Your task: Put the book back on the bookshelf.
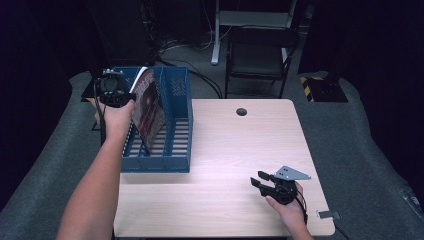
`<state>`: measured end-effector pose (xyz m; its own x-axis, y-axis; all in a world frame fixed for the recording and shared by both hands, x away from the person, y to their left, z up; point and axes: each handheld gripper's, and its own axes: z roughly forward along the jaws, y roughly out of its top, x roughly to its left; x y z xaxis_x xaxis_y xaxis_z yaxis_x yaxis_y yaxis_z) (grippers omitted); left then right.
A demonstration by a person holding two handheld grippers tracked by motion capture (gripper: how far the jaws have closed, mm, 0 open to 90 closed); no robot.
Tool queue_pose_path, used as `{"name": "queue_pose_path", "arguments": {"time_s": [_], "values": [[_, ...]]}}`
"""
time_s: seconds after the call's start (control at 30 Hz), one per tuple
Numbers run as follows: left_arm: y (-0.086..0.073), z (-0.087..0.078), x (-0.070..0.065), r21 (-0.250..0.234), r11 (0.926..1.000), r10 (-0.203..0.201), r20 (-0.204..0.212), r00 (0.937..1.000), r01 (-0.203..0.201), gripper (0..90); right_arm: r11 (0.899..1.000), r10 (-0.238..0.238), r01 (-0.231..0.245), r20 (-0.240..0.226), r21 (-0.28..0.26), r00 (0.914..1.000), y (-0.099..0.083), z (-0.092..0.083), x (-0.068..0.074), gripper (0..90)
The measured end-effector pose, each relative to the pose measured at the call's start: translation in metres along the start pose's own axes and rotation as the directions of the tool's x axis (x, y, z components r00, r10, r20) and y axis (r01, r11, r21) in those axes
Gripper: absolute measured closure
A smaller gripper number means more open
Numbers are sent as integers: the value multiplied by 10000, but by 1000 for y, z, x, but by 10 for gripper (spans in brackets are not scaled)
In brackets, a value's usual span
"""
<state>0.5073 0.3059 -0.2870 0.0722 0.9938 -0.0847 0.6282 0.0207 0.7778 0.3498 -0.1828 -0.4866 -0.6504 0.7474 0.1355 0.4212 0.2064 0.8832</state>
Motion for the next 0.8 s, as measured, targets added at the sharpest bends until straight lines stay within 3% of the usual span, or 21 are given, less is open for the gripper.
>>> {"name": "queue_pose_path", "arguments": {"time_s": [0.17,0.47,0.8], "values": [[-1,2,1,-248,9997,-50,-105,9999,48,846,10000,31,-31,-4,0,10000,0,0,0,559],[-2,7,1,-66,10000,-65,-116,9999,64,845,10000,-6,5,-17,-65,10000,0,0,0,558],[-5,8,3,-264,9994,-245,-49,9997,243,842,10000,-19,19,-29,-89,10000,0,0,0,558]]}}
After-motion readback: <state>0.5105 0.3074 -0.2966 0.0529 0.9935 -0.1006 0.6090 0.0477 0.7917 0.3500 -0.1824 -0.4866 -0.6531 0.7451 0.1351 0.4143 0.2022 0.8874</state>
